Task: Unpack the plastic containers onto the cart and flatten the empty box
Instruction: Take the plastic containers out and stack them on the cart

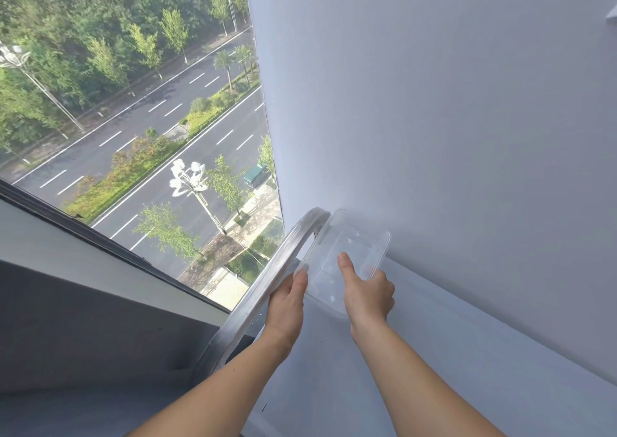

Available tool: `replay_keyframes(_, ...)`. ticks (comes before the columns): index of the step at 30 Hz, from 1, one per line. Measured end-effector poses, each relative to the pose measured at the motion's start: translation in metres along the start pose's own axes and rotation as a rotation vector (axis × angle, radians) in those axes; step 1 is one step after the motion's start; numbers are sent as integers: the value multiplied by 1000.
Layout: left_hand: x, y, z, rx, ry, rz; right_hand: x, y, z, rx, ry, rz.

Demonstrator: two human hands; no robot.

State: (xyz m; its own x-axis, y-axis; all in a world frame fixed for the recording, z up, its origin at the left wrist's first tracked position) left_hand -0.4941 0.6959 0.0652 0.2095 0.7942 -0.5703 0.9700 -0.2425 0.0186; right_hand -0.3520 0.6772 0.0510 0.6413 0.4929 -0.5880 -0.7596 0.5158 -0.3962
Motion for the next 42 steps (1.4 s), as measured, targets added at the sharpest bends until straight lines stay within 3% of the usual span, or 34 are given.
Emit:
replay_keyframes(27,-33,-7,-5,143,2,-84,-9,-32,-17,63,-53,187)
replay_keyframes(35,-87,-2,-42,621,135,-204,-43,-112,-21,-225,-200,301)
replay_keyframes(42,-137,56,-78,1074,268,-31,-90,-191,-8,-405,-366,253)
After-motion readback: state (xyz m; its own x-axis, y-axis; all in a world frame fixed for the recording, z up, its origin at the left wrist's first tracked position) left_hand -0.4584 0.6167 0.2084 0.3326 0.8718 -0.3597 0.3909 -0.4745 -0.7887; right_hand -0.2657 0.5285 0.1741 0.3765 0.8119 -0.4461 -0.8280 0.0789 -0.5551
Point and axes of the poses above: each hand's wrist, its own x-axis towards the middle knuckle, its own y-axis out of the palm, z = x × y, the point moved 3 cm from there along x, towards the middle knuckle, and after that the axes turned 5 degrees about z, right-handed, at the moved point
